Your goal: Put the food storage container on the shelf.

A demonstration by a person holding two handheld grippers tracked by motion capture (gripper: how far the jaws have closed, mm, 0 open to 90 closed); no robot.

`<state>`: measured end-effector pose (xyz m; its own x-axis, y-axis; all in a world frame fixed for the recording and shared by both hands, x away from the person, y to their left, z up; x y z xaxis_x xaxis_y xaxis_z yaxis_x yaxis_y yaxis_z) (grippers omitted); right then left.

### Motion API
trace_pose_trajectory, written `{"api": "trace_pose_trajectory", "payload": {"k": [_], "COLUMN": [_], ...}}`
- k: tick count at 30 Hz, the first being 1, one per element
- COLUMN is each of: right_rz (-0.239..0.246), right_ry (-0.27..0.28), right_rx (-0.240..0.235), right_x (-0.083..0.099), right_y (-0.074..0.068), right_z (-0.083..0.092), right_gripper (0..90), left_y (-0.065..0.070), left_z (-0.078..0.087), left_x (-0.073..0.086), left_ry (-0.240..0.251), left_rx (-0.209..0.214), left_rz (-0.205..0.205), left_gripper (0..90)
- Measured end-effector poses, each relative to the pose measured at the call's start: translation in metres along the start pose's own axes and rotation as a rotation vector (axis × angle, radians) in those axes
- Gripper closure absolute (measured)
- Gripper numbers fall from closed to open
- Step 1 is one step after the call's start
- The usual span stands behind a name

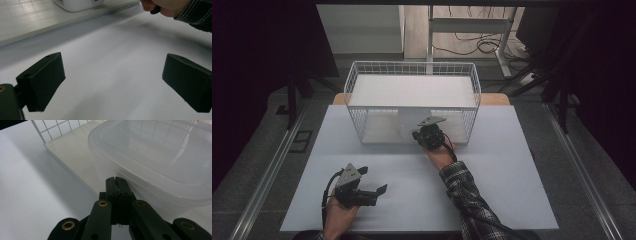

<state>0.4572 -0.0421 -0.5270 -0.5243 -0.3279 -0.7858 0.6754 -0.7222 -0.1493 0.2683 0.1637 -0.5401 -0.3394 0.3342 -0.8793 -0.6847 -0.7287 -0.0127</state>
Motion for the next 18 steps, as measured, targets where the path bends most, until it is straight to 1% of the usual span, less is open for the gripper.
{"api": "trace_pose_trajectory", "payload": {"k": [2, 5, 7, 8, 9, 10, 16, 17, 18], "right_rz": [0.002, 0.007, 0.011, 0.011, 0.011, 0.009, 0.004, 0.004, 0.008], "right_ry": [-0.003, -0.009, -0.012, -0.013, -0.013, -0.014, -0.023, -0.023, -0.028], "right_rx": [-0.011, -0.03, -0.04, -0.043, -0.043, -0.046, -0.06, -0.06, -0.059], "right_x": [0.0, -0.001, -0.001, -0.001, -0.001, 0.0, 0.004, 0.004, 0.006], "right_y": [-0.002, -0.005, -0.007, -0.008, -0.008, -0.008, -0.01, -0.01, -0.01], "right_z": [0.003, 0.004, 0.006, 0.007, 0.007, 0.008, 0.017, 0.017, 0.019], "right_gripper": [86.7, 81.6, 77.1, 74.4, 74.4, 72.3, 57.1, 57.1, 53.6], "left_y": [0.0, 0.0, 0.0, 0.0, 0.0, 0.0, -0.001, -0.001, -0.002], "left_z": [0.0, 0.0, 0.0, 0.0, 0.0, 0.0, 0.001, 0.001, 0.001], "left_x": [0.0, 0.0, 0.0, 0.0, 0.0, 0.0, 0.0, 0.0, 0.0], "left_ry": [0.004, 0.004, 0.003, 0.003, 0.003, 0.003, 0.01, 0.011, 0.009], "left_rx": [0.004, 0.003, 0.003, 0.004, 0.004, 0.003, 0.009, 0.01, 0.012], "left_rz": [0.006, 0.005, 0.004, 0.005, 0.005, 0.005, 0.012, 0.013, 0.014], "left_gripper": [3.7, 3.6, 3.6, 3.5, 3.5, 3.5, 3.4, 3.4, 3.2]}}
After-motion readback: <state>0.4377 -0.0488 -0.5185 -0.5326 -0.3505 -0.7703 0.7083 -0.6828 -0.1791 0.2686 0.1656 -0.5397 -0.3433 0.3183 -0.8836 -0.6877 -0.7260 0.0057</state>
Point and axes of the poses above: each handheld gripper's, and its own axes: z roughly backward along the jaws, x roughly out of its underside, y roughly to its right, the point moved 4 cm from there along -z, roughly forward along the jaws, and after that the axes turned 10 degrees about -z, right-handed, at the moved point
